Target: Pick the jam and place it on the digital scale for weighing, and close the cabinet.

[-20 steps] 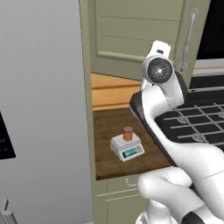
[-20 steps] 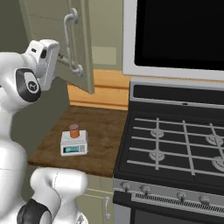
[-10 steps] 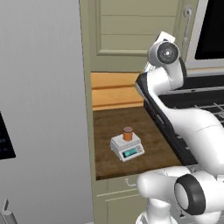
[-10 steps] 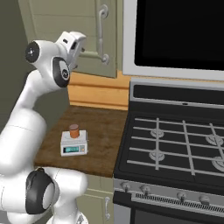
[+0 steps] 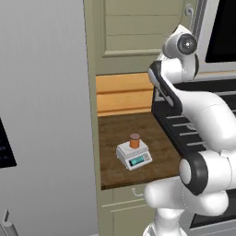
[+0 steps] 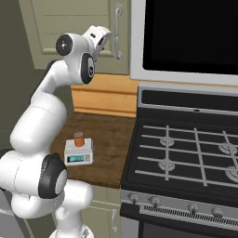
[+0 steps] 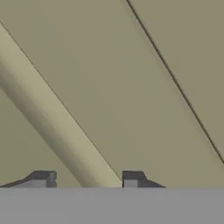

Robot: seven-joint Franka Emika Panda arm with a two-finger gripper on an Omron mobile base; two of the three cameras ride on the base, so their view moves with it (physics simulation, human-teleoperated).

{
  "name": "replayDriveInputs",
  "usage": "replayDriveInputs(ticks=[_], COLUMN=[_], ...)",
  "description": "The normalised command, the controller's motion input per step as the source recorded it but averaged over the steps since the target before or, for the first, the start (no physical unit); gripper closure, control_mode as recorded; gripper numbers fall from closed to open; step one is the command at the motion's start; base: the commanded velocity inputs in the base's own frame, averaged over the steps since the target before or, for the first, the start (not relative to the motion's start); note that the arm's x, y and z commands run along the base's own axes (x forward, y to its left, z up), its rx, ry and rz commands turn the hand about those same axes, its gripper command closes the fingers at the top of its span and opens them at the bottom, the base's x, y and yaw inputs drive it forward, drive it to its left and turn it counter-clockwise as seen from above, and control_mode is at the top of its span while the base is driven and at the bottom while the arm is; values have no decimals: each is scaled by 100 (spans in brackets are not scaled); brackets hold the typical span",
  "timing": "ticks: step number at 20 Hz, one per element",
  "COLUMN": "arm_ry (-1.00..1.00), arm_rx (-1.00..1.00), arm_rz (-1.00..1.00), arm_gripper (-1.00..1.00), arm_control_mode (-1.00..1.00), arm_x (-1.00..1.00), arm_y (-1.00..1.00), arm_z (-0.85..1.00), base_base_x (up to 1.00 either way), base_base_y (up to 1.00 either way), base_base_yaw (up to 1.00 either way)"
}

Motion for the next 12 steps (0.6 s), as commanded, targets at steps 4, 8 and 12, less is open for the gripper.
replayDriveInputs(ticks=[4,8,12], arm_ry=[0,0,-5], arm_rx=[3,0,5], arm_rz=[2,3,10], arm_gripper=[-100,-100,-100], arm_control_mode=[-100,-100,-100], arm_x=[82,92,57], arm_y=[-25,-12,-16], arm_z=[-9,-29,-51], base_base_x=[0,0,0], base_base_y=[0,0,0], base_base_yaw=[0,0,0])
